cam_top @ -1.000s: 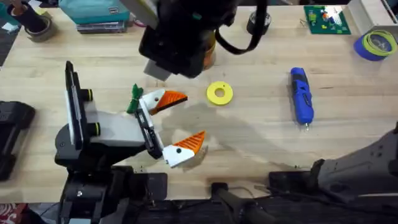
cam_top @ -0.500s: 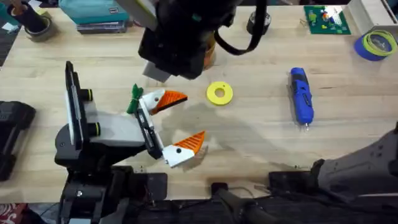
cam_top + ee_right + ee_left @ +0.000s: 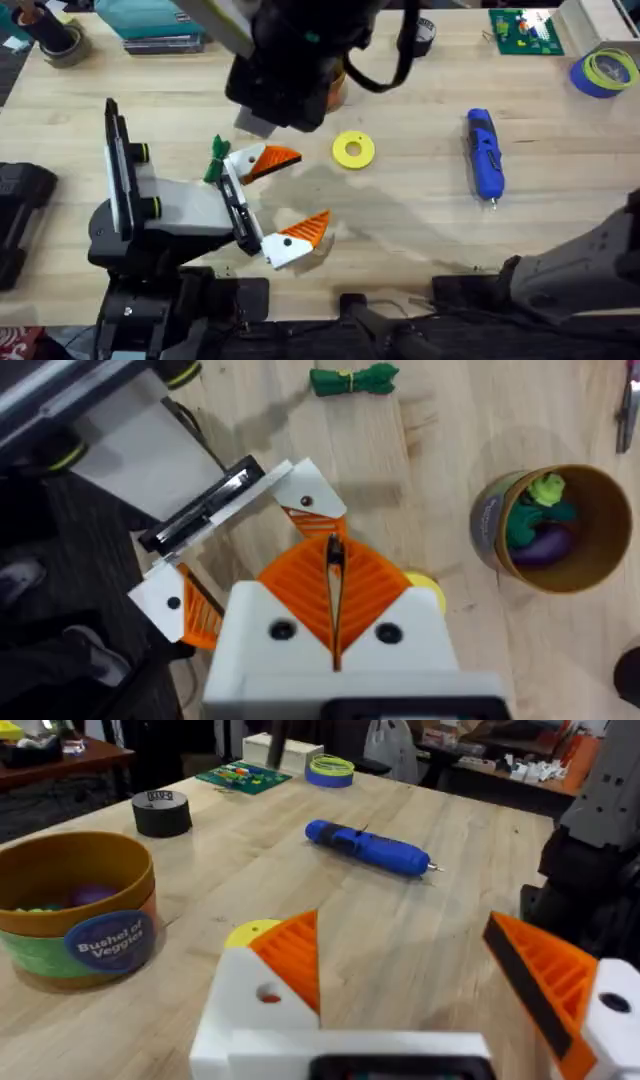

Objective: Pick up the gripper from the table and insert it into the empty holder that is missing its gripper. Then pick up a screw, insert it into the mounting hole, and use the screwdriver to tighten it. Finally, clean up the table by picking up the vegetable and placing it into the bucket.

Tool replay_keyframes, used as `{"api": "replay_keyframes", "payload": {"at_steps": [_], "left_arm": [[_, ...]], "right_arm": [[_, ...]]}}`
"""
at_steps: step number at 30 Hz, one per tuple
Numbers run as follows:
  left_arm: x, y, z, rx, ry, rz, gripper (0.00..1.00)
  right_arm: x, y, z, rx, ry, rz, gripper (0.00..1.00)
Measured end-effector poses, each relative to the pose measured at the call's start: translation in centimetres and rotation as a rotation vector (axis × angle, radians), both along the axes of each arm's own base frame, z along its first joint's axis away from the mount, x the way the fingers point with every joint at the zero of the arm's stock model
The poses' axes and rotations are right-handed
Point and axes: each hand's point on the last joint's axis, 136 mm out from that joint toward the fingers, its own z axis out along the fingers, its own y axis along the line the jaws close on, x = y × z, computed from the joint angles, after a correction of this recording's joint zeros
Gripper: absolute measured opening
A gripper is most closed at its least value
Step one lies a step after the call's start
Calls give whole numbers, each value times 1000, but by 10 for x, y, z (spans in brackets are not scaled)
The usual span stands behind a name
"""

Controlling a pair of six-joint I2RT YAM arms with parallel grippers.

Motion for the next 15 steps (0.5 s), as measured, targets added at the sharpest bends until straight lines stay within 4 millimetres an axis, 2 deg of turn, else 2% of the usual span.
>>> {"api": "replay_keyframes", "payload": {"at_steps": [8, 15], "left_arm": [[0, 0, 0, 0, 0, 0, 985], [0, 0, 0, 0, 0, 0, 985]], "right_arm": [[3, 5, -16, -39, 23, 3, 6], [2, 3, -21, -59, 35, 3, 6]]}}
